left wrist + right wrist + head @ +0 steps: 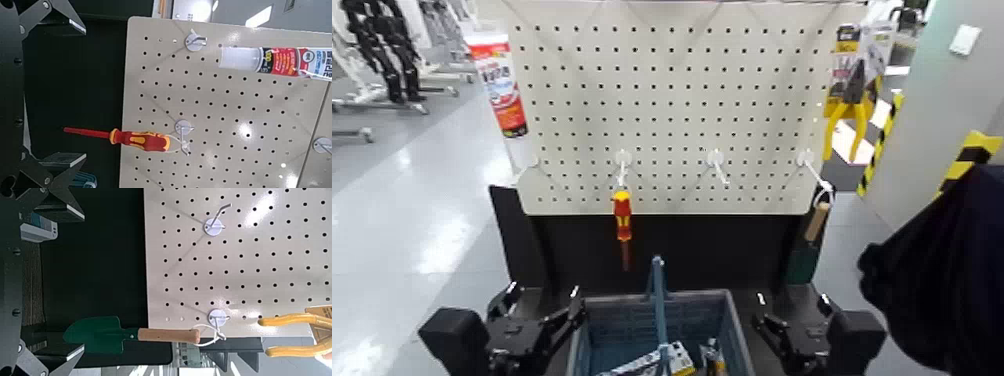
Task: Grasp the handle of the crate.
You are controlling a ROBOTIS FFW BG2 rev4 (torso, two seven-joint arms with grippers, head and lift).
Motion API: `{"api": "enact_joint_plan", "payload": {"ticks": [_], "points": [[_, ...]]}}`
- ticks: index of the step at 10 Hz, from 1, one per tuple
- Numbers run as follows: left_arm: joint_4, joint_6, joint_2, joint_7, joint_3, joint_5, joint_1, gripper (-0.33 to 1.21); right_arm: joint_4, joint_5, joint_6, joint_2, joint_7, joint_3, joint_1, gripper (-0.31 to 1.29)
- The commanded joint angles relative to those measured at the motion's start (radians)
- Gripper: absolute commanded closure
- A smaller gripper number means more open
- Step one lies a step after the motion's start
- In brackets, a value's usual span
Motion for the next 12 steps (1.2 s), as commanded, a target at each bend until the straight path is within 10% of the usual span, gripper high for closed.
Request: {"api": "enact_joint_plan", "payload": {"ticks": [1, 5, 12], "points": [[0.000, 0.005, 0.000, -0.006, 0.001, 0.004, 0.000, 0.18, 0.000, 0.000, 0.000, 0.000, 0.000, 0.002, 0.000, 0.14], [-0.012, 0.095, 0.001, -0.049, 0.012, 0.089, -0.023, 0.17, 0.003, -0.002, 0.003, 0.000, 0.000, 0.003, -0.001, 0.14], [-0.029, 0.540, 0.092, -0.119, 0.054, 0.627, -0.166, 0.18, 0.006, -0.006, 0.004, -0.003, -0.002, 0.006, -0.008, 0.14]]}}
